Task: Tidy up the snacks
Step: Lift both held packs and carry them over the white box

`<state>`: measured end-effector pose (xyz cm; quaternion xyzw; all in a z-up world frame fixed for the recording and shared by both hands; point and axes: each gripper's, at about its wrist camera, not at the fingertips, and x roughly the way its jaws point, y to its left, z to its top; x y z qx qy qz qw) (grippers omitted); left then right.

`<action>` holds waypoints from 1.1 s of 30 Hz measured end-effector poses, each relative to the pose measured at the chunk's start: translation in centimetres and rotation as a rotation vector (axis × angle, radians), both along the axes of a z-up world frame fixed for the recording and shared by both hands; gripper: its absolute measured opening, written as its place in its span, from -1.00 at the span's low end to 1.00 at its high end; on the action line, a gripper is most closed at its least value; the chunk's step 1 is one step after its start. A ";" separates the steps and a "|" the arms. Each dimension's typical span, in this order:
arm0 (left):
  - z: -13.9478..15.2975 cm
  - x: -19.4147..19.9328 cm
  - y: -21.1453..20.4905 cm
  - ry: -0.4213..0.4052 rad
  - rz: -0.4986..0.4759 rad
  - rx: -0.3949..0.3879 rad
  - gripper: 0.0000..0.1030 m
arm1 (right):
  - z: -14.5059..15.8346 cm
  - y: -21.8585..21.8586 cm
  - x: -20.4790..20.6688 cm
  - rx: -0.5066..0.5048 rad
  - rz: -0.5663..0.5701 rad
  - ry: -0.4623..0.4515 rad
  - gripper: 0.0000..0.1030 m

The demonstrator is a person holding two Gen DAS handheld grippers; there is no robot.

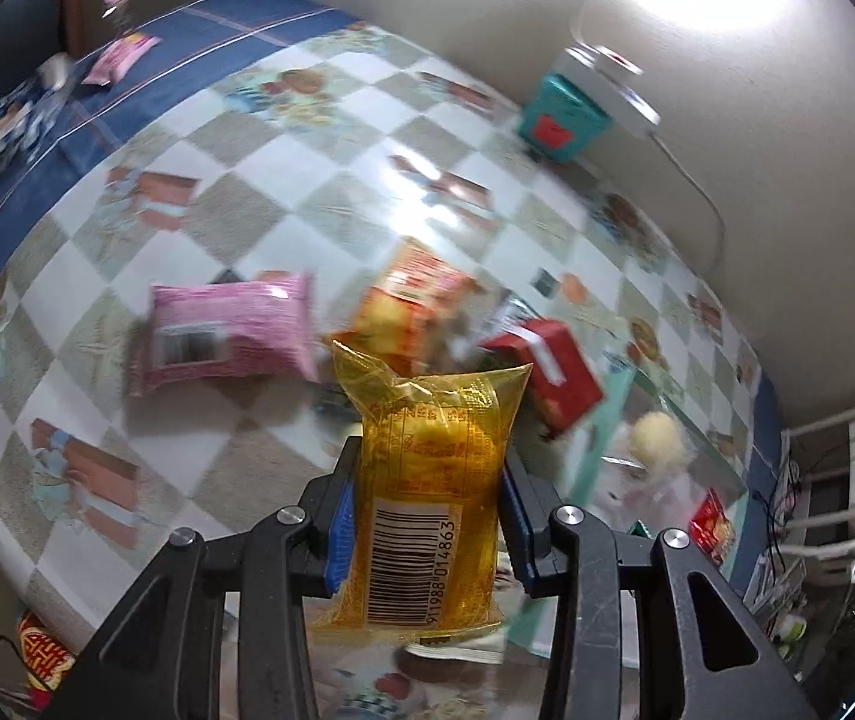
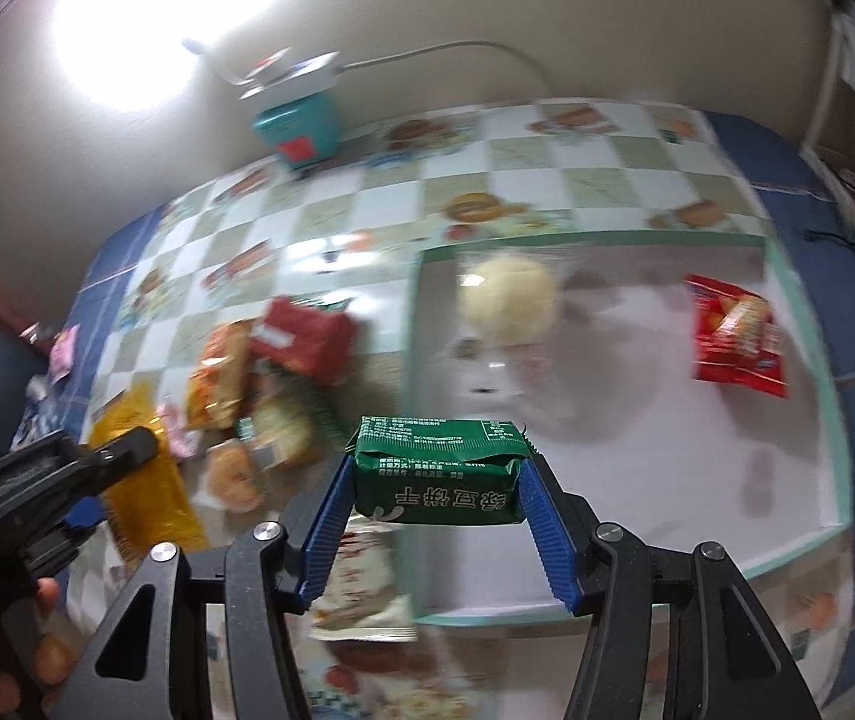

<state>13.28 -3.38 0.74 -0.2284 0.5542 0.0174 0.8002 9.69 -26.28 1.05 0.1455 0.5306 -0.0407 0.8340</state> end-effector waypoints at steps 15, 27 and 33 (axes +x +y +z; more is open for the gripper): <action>0.0 -0.9 -13.0 -0.017 -0.287 0.053 -0.17 | -0.3 -13.2 -3.6 -0.018 -0.353 0.037 0.15; -2.0 -0.9 -20.0 -0.008 -0.465 0.133 -0.17 | -2.3 -18.3 -5.6 -0.017 -0.472 0.084 0.15; -2.8 -0.4 -20.2 0.001 -0.474 0.145 -0.17 | -3.1 -18.5 -5.5 -0.021 -0.475 0.101 0.15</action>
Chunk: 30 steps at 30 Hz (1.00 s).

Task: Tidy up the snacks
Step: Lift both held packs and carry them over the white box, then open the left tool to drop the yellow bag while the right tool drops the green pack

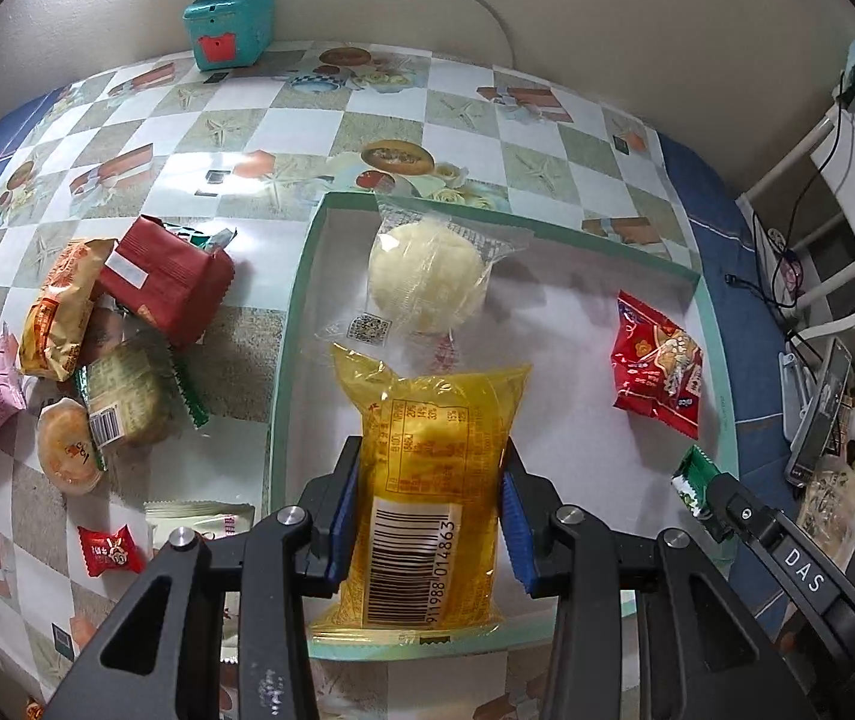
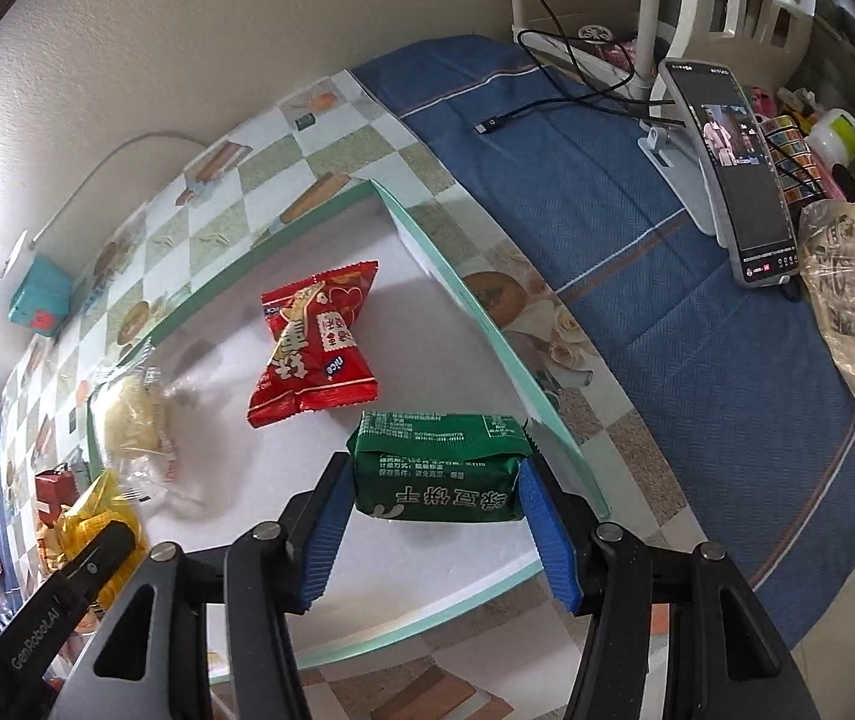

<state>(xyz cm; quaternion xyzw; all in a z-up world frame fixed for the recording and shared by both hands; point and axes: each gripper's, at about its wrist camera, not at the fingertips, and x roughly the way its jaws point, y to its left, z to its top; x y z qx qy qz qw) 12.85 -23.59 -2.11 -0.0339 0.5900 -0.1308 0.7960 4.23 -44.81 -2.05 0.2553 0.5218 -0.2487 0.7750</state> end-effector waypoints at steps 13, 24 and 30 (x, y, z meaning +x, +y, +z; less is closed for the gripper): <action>-0.8 0.6 0.4 0.029 -0.004 0.010 0.14 | -1.2 1.2 0.3 0.037 0.035 0.073 0.20; 0.9 1.4 3.6 0.038 0.069 0.047 0.64 | 0.0 1.9 0.4 0.017 0.051 0.083 0.58; 0.6 2.3 7.1 0.074 0.161 0.066 0.80 | 0.5 2.5 1.1 -0.022 0.064 0.072 1.00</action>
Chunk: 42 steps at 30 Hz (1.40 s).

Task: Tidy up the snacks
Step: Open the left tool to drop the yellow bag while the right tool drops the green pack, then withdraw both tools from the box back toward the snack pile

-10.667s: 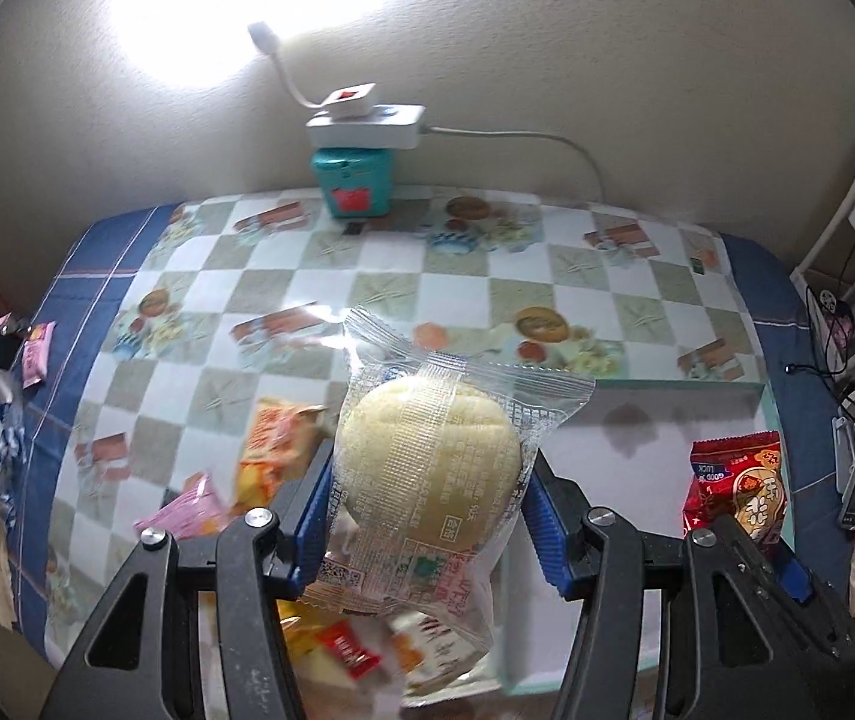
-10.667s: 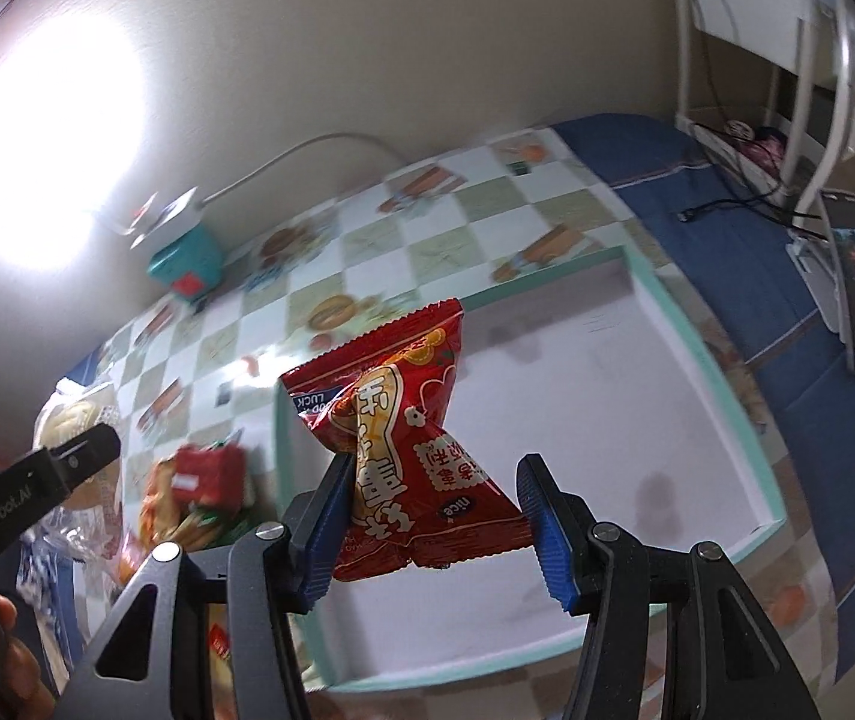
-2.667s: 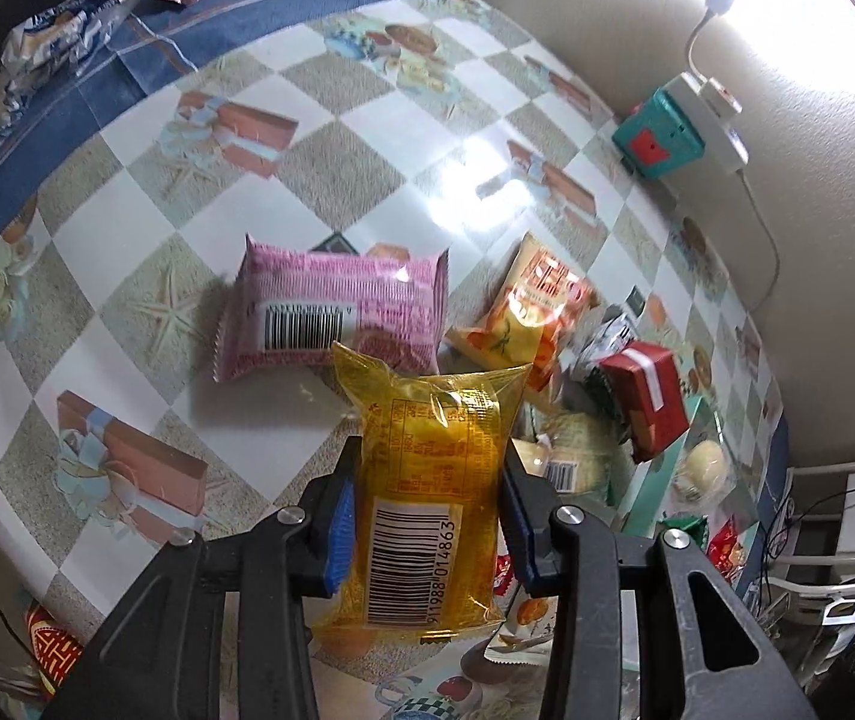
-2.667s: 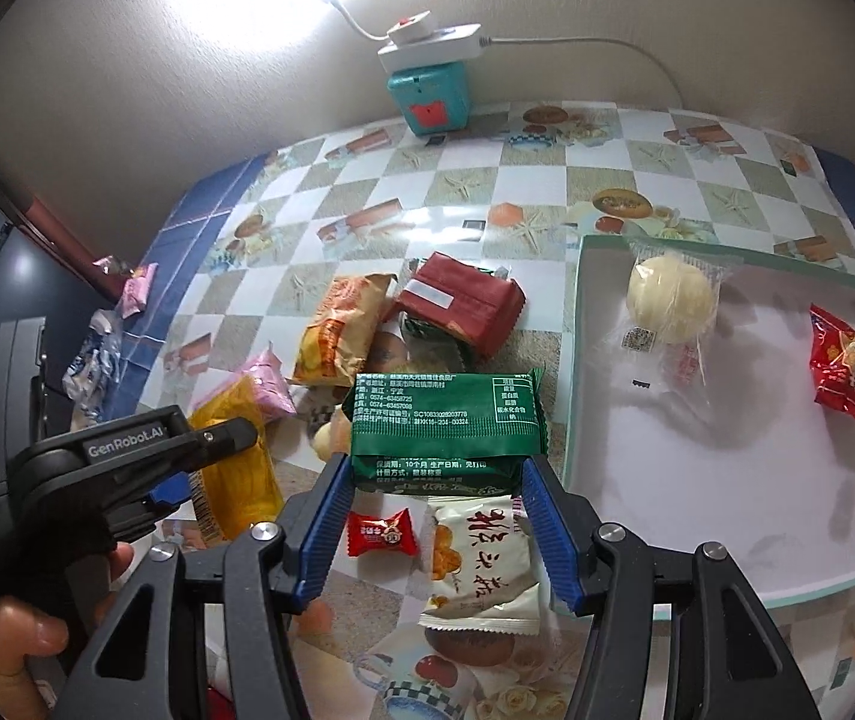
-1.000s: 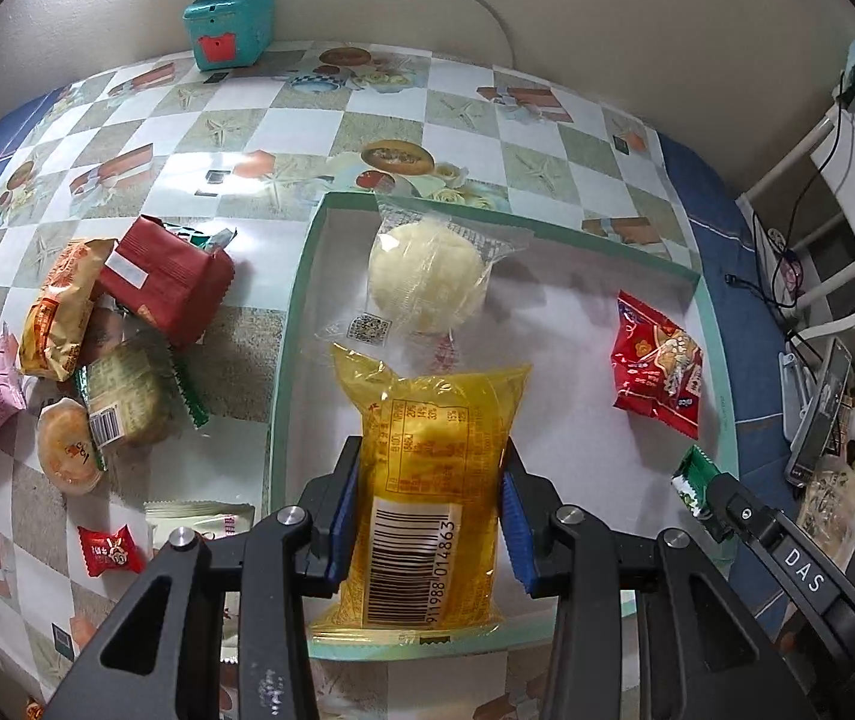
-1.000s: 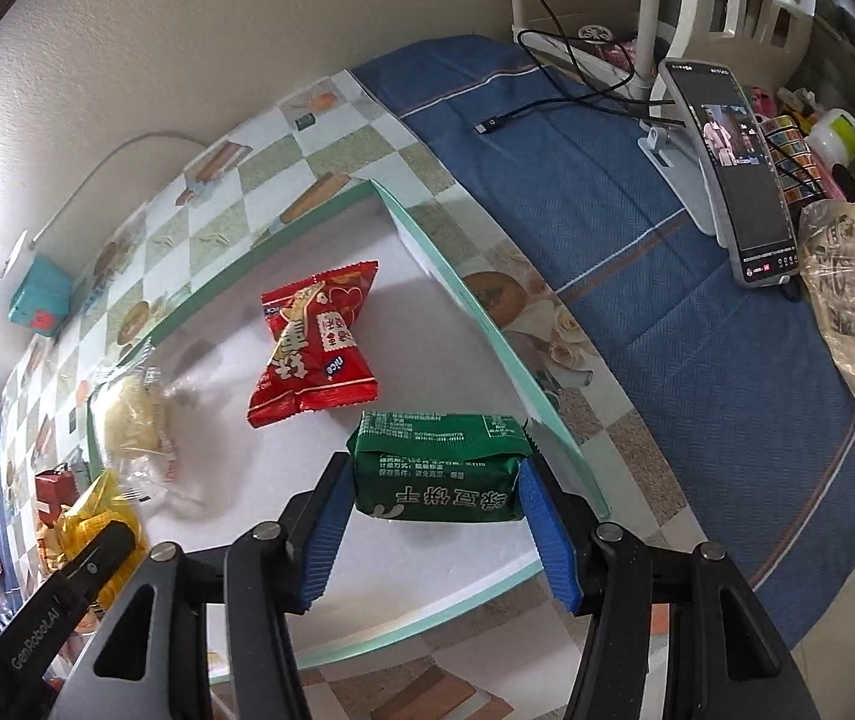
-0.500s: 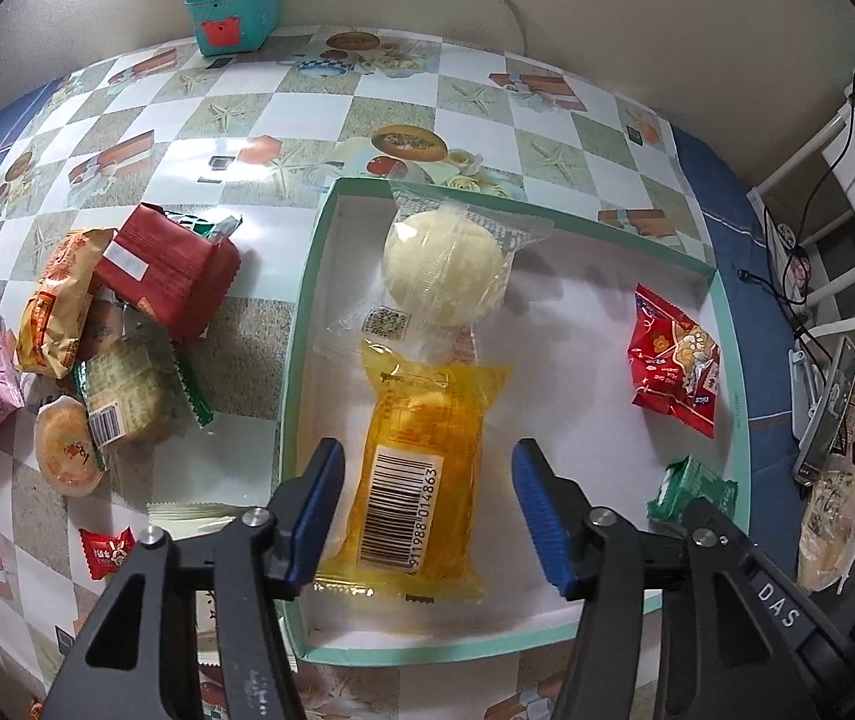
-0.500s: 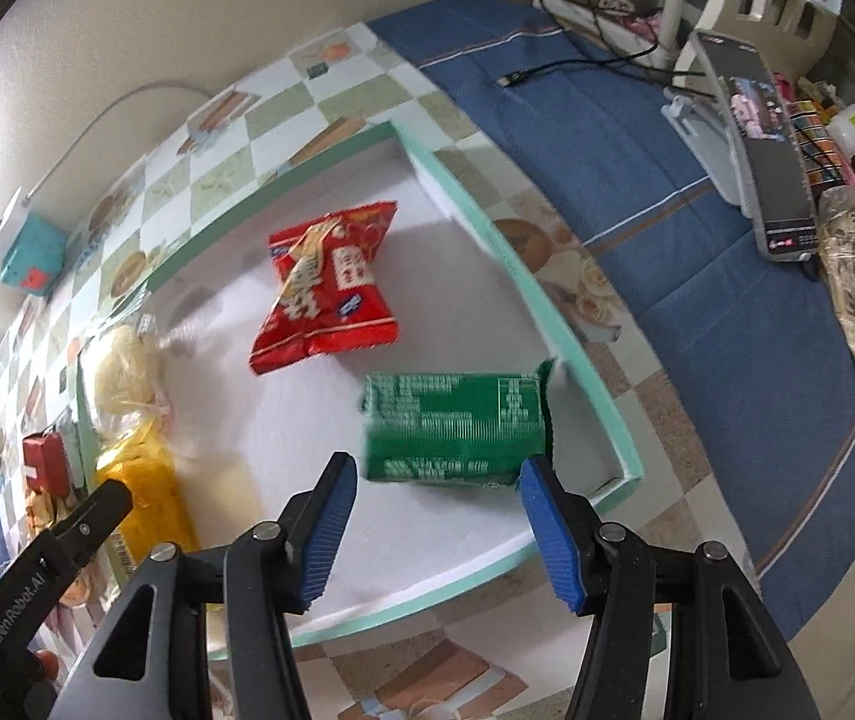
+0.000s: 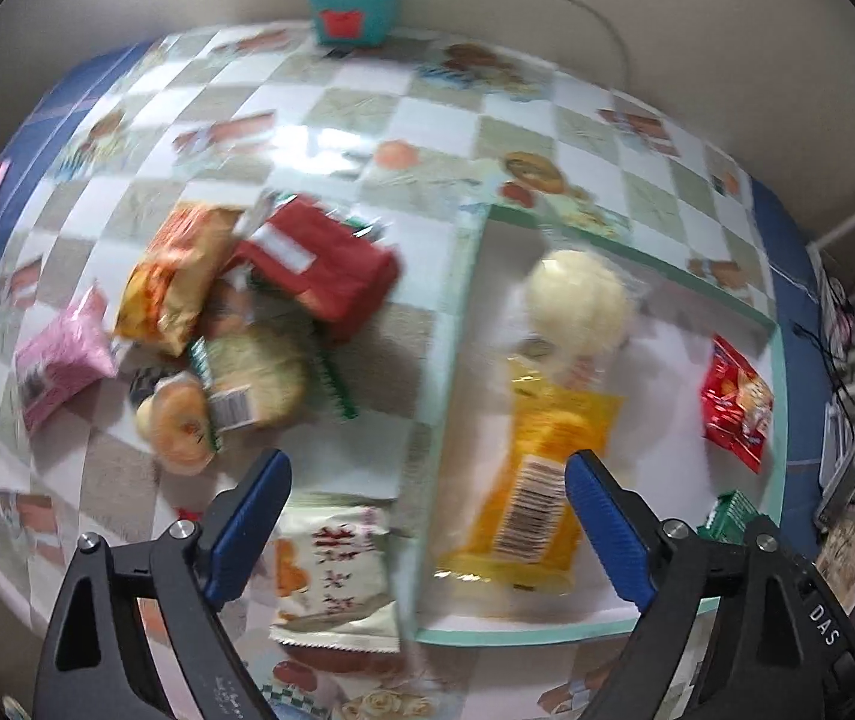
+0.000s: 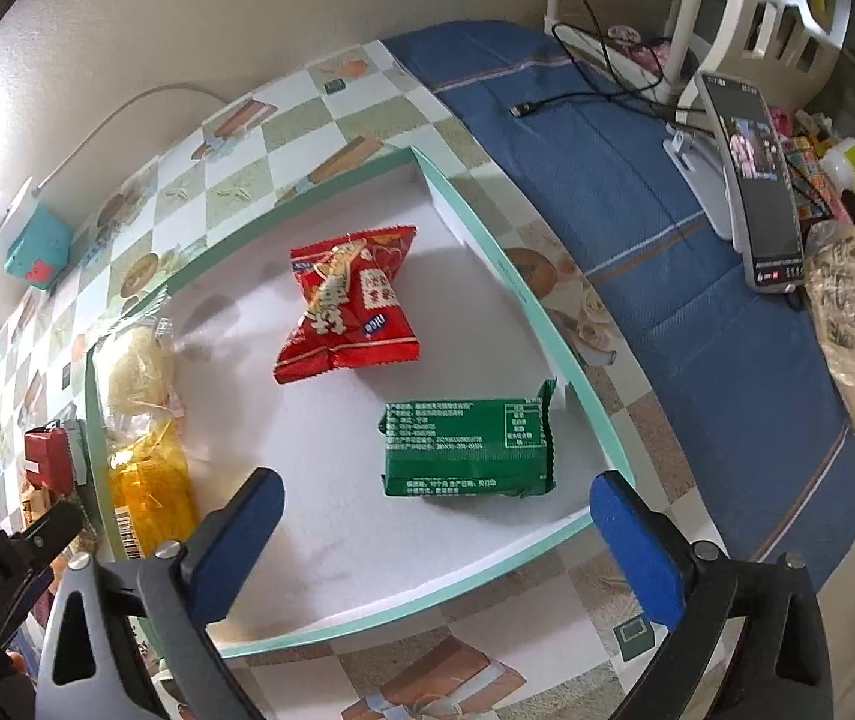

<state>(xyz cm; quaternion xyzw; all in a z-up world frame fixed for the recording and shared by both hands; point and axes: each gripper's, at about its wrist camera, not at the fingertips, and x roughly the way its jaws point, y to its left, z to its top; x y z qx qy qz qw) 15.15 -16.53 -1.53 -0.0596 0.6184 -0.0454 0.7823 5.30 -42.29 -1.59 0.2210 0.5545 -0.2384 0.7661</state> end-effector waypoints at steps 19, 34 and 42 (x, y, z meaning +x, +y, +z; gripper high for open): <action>2.4 1.2 14.8 -0.064 0.259 -0.018 0.86 | 2.8 11.8 3.6 -0.056 0.258 -0.079 1.00; 2.8 0.3 24.0 -0.103 0.402 0.009 0.86 | 4.0 20.0 4.8 -0.056 0.392 -0.116 1.00; 2.6 0.1 25.8 -0.080 0.396 0.029 0.86 | 3.6 23.4 5.2 -0.023 0.458 -0.111 1.00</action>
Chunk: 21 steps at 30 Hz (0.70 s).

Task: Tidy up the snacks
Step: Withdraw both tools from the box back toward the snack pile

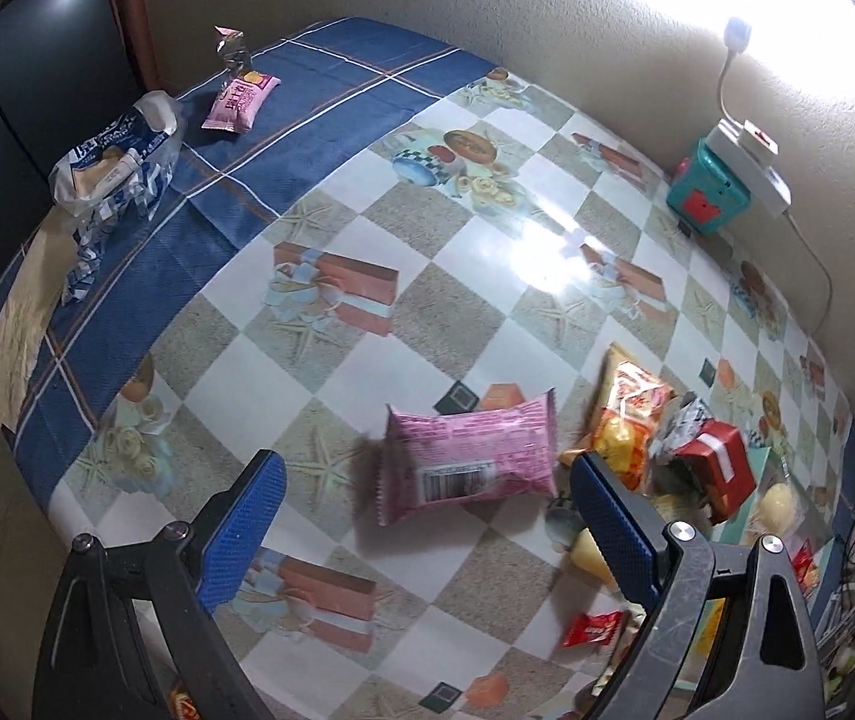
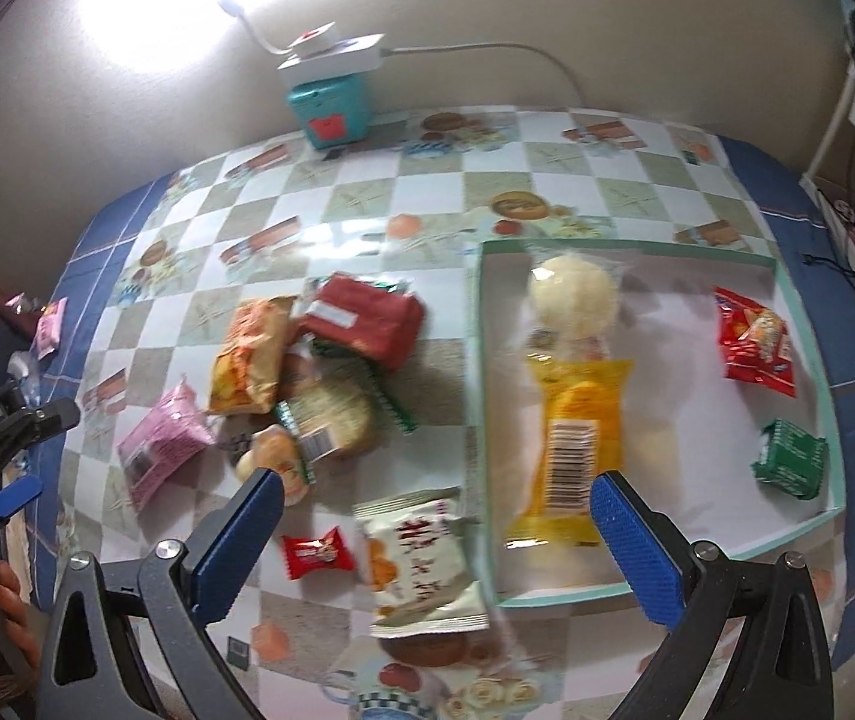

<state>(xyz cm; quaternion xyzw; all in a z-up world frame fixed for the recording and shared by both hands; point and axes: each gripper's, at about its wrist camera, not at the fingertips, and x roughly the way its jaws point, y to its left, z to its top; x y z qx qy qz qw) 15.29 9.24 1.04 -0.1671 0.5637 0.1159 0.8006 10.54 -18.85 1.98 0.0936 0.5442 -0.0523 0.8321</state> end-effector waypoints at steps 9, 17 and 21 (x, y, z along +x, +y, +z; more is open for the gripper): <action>-1.8 -0.2 -0.9 0.050 -0.043 -0.038 0.86 | -3.1 2.3 0.0 0.071 0.072 0.101 1.00; -3.3 -0.3 -4.2 0.102 -0.103 -0.063 0.86 | -4.9 1.0 -0.1 0.082 0.041 0.172 1.00; -4.1 -0.3 -5.3 0.127 -0.088 -0.068 0.86 | -5.5 0.4 -0.2 0.075 0.044 0.193 1.00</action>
